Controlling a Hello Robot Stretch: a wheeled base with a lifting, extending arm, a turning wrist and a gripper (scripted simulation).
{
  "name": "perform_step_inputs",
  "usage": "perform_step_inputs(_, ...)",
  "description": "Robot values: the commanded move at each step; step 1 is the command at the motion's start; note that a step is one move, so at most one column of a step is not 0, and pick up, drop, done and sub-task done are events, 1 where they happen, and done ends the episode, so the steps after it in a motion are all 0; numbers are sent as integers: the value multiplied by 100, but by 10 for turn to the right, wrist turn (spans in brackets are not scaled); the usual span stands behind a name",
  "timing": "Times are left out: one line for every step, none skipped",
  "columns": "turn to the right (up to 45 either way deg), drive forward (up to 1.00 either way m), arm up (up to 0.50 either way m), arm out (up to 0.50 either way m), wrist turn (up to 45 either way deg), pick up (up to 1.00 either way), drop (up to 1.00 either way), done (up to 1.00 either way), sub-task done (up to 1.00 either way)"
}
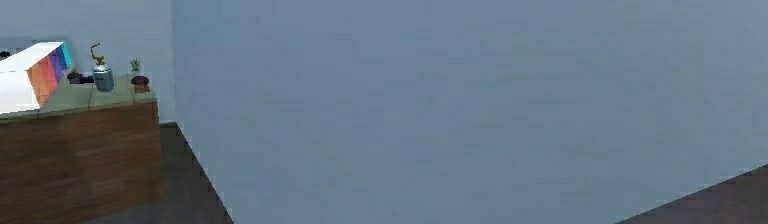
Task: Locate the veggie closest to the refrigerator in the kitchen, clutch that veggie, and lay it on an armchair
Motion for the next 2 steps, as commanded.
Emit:
perform_step_inputs(0,75,0,0,0,0,0,0,0)
perform_step_inputs(-450,0,0,0,0,0,0,0,0)
